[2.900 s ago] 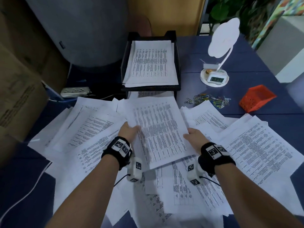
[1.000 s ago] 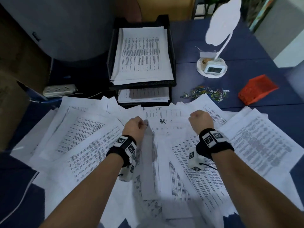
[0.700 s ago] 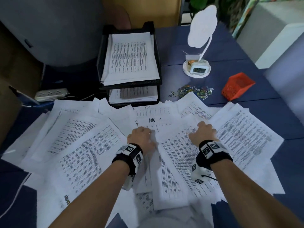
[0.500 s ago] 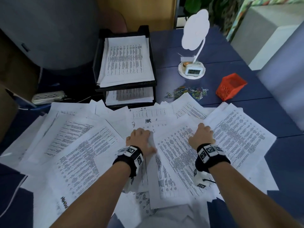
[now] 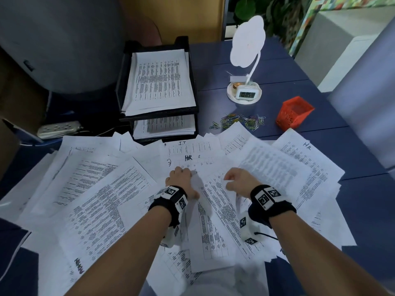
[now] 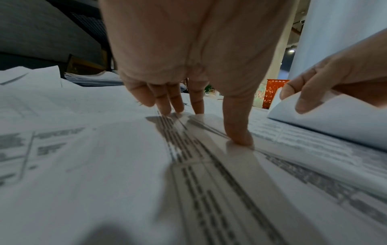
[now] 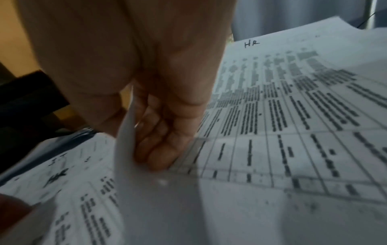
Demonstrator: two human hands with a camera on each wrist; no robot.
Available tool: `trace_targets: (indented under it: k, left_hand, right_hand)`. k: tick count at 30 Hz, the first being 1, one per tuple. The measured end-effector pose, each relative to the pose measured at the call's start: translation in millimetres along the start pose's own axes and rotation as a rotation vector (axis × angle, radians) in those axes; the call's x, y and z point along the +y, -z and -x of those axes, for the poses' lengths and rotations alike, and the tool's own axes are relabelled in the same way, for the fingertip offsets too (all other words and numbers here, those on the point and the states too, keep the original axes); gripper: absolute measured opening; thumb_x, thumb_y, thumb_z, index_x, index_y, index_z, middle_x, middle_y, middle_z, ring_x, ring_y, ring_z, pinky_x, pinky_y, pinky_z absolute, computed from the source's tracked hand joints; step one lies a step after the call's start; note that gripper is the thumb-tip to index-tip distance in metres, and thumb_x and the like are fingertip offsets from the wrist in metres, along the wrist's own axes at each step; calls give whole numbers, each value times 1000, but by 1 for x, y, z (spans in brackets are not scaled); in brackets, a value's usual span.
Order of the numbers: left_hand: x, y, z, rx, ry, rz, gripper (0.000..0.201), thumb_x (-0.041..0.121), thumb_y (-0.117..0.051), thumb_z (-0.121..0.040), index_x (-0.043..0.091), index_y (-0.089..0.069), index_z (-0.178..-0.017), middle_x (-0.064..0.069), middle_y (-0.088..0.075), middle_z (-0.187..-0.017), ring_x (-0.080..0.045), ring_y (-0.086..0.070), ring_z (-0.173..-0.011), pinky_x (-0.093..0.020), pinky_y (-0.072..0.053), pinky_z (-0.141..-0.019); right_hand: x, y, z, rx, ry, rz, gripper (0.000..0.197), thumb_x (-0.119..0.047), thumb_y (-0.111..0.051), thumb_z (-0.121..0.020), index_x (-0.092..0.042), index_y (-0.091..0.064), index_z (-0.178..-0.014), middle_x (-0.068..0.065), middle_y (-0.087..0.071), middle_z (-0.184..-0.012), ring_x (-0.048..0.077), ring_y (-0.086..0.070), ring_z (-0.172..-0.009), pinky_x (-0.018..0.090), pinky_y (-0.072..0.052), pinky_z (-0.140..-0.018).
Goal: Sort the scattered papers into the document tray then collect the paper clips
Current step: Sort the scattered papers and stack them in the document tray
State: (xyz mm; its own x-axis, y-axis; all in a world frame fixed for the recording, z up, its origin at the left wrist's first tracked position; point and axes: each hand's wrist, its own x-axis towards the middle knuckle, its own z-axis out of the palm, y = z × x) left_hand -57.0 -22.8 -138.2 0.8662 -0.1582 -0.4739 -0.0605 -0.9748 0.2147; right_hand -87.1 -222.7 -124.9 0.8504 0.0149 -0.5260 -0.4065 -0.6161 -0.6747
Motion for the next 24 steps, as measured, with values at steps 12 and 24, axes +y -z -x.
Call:
trace_targets:
  k: [12, 24]
  left_hand:
    - [-17, 6, -10, -51, 104, 584, 23, 31, -55, -94, 9, -63, -95, -4, -58, -95, -22, -56, -91, -22, -37, -74]
    - [-42, 19, -17, 135, -121, 651, 18, 8, -57, -91, 23, -55, -81, -1, -57, -81, -18, -50, -78, -20, -38, -67]
  right_hand:
    - [-26, -13, 9, -328, 80, 77, 25, -46, -64, -85, -22, -69, -80, -6, -67, -81, 6, -61, -78, 30, -47, -84]
    - [27, 40, -15, 685, -418, -118, 87, -43, -72, -78, -4, -26, -141, 20, -39, -139, 37, -39, -127, 49, -38, -100]
